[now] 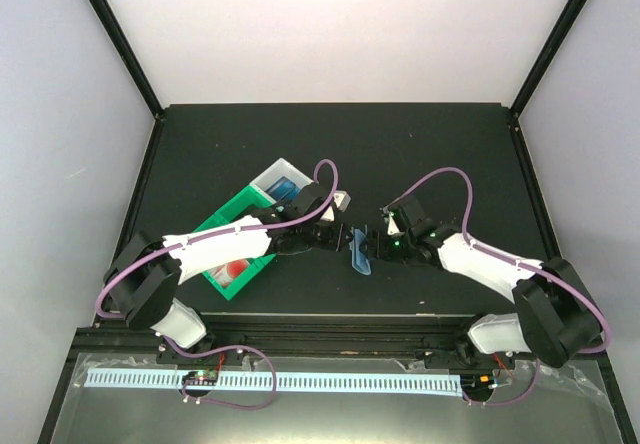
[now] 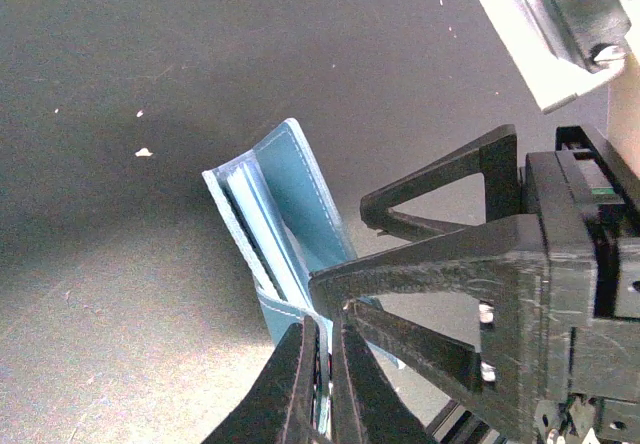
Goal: Put the credit cards into the card holder
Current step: Open the card holder at the center of the board.
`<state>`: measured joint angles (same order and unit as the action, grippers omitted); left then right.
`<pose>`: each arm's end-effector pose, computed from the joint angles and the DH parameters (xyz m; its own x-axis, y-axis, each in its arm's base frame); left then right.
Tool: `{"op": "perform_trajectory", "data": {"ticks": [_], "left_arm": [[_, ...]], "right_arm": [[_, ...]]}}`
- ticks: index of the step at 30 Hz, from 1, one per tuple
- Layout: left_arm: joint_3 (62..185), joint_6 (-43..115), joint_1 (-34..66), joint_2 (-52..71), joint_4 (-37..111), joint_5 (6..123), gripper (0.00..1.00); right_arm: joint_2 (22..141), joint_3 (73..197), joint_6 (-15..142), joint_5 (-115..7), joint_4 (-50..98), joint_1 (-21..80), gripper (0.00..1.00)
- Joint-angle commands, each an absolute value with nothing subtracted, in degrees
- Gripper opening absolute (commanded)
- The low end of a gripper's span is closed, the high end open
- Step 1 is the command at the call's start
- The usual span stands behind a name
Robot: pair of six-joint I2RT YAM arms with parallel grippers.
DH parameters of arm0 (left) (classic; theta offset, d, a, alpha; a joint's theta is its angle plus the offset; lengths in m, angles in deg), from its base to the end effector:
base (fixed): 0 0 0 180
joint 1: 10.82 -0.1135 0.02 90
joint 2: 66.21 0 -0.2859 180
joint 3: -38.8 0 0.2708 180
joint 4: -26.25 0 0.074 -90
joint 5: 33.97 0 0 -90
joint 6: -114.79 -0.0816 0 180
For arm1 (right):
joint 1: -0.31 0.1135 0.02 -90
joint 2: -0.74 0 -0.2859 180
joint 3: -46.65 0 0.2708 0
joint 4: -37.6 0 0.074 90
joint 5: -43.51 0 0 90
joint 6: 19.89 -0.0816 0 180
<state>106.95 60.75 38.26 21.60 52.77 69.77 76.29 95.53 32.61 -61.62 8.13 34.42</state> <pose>0.2278 -0.2924 0.1975 -0.8768 0.1406 -0.4598 0.4038 0.7346 -0.5453 0.2164 0.1723 0.1419 -0.9483 0.0675 -0.3101 -0.1065 0.8529 0.5111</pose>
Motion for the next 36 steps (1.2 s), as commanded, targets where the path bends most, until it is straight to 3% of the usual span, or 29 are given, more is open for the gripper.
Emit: {"op": "perform_trajectory", "data": {"ticks": [1,15,22,26,28,32,36], "left_arm": [[108.8,59.9,37.9,19.9,53.0,70.6,0.02],[108.4,59.6,37.8,19.4,54.9,66.8,0.02],[108.1,59.6,37.8,19.2,54.7,67.3,0.02],[108.0,59.6,37.8,19.1,54.7,67.5,0.02],[108.0,59.5,37.8,19.0,54.7,67.8,0.02],[108.1,59.5,37.8,18.9,54.8,68.0,0.02],[108.1,59.5,37.8,18.9,54.6,68.2,0.02]], "right_arm": [[77.6,98.2,33.2,-55.7,3.8,35.6,0.69],[79.0,103.3,30.6,-31.0,-12.0,36.6,0.65],[79.4,108.1,32.6,-30.8,-14.1,39.9,0.43],[80.0,110.4,33.9,-33.8,-13.1,42.1,0.2],[80.0,111.2,34.4,-35.6,-12.5,43.0,0.15],[78.4,111.3,35.2,-41.2,-9.6,43.6,0.15],[78.3,111.0,35.3,-46.0,-7.6,43.7,0.3]]}}
